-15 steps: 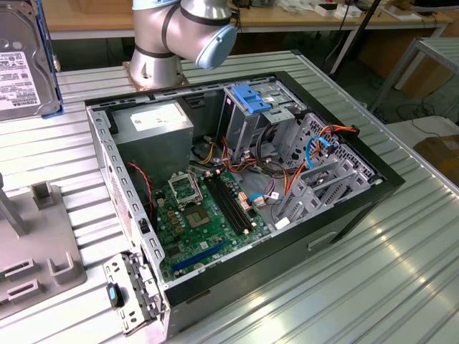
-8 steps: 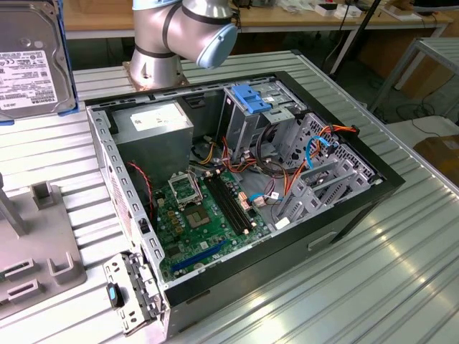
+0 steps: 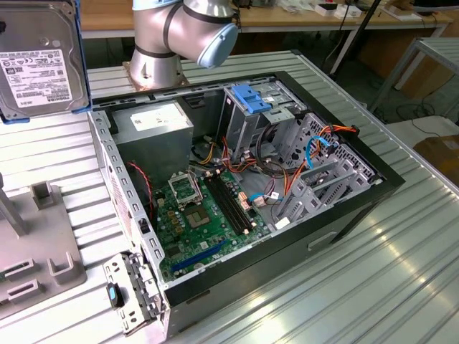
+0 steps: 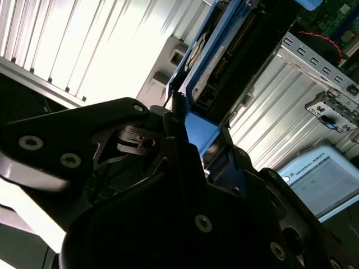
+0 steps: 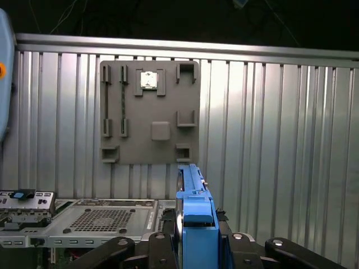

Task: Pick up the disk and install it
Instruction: 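Pick up the disk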

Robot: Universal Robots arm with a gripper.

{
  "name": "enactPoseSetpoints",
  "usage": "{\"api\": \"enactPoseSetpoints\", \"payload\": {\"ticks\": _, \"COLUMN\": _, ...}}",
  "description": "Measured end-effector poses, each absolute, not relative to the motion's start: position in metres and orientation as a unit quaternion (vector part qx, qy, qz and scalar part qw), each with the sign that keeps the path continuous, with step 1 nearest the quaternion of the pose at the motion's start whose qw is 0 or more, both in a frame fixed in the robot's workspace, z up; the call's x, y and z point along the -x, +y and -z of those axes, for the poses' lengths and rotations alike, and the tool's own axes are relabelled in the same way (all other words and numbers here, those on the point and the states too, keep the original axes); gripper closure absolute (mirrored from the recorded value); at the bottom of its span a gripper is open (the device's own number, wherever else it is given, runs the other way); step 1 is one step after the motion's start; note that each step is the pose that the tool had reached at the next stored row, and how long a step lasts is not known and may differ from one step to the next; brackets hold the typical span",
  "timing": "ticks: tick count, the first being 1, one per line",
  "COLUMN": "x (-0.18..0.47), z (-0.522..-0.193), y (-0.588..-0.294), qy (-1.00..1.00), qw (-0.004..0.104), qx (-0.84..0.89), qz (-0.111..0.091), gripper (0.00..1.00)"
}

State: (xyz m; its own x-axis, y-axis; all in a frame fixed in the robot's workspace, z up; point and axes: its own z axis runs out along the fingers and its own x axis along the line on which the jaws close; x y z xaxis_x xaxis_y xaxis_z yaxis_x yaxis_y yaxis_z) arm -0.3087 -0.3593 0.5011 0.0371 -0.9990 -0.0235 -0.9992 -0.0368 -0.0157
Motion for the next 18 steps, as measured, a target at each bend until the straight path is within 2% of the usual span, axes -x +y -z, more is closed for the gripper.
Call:
{"api": "enactPoseSetpoints", "payload": {"ticks": 11, "x": 0.271, "z": -0.501, "y": -0.359, "qy": 0.694, "qw": 0.014, "qx": 0.720, "qz": -0.003, "gripper": 0.63}}
{"api": "enactPoseSetpoints", "payload": {"ticks": 18, "x": 0.225, "z": -0.501, "y": -0.359, "qy": 0.694, "qw": 0.014, "qx": 0.720, "qz": -0.003, "gripper": 0.63}}
